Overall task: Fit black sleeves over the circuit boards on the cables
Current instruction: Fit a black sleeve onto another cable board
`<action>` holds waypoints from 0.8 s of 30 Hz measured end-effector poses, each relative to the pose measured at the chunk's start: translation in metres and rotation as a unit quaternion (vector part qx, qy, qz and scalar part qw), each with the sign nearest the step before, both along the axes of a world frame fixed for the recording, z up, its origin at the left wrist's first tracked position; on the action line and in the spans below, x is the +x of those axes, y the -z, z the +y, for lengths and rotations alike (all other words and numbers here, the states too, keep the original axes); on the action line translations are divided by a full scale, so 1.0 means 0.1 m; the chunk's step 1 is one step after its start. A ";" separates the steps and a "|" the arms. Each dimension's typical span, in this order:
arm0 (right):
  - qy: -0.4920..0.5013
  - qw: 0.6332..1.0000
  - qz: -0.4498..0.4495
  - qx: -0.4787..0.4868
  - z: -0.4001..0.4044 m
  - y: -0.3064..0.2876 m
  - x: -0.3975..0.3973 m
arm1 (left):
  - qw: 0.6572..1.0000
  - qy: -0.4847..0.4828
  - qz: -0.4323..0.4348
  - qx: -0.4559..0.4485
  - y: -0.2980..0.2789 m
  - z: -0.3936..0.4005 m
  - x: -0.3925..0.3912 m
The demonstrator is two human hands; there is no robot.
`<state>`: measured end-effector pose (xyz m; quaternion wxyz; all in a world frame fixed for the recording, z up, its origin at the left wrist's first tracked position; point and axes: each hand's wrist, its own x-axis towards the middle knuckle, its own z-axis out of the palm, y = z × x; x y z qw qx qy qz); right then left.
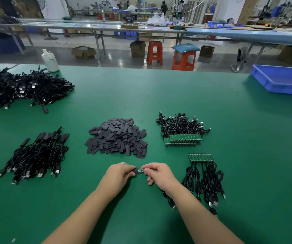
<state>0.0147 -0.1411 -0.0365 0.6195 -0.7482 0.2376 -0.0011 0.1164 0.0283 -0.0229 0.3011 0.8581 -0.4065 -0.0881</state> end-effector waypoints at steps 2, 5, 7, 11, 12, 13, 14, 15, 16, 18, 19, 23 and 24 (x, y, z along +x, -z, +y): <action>0.002 1.000 -0.003 0.002 0.00 0.00 0.00 | 1.000 0.002 -0.010 0.018 0.00 -0.01 0.00; 0.008 1.000 -0.007 0.012 -0.01 0.00 0.00 | 0.999 0.002 -0.027 0.039 -0.02 -0.04 -0.01; 0.006 1.000 -0.007 0.010 -0.02 0.00 -0.01 | 0.998 0.001 -0.031 0.047 -0.04 -0.05 -0.01; -0.004 1.000 0.002 0.001 -0.02 0.01 -0.01 | 0.998 -0.006 -0.032 0.056 -0.03 -0.06 -0.02; -0.007 1.000 0.003 0.000 -0.01 0.01 0.00 | 0.997 -0.014 -0.039 0.059 -0.03 -0.06 -0.02; -0.008 1.000 0.003 0.000 -0.01 0.01 0.00 | 0.997 -0.022 -0.046 0.060 -0.02 -0.06 -0.03; -0.009 1.000 0.001 0.000 -0.01 0.00 0.00 | 0.997 -0.029 -0.049 0.058 -0.02 -0.07 -0.03; -0.010 1.000 -0.001 -0.001 -0.01 0.00 0.00 | 0.997 -0.034 -0.047 0.057 -0.02 -0.08 -0.04; -0.011 1.000 -0.001 -0.002 -0.01 0.00 -0.01 | 0.997 -0.035 -0.044 0.058 -0.03 -0.09 -0.04; -0.012 1.000 0.001 -0.003 -0.02 0.00 -0.01 | 0.997 -0.026 -0.043 0.063 -0.04 -0.08 -0.04; -0.012 1.000 0.001 -0.002 -0.02 0.00 -0.02 | 0.997 -0.018 -0.045 0.061 -0.04 -0.07 -0.04; 0.003 0.999 -0.002 0.032 -0.04 0.00 -0.01 | 0.996 0.026 -0.066 0.056 -0.10 -0.05 -0.02; 0.005 0.999 -0.002 0.037 -0.05 -0.01 -0.01 | 0.995 0.030 -0.075 0.065 -0.11 -0.06 -0.01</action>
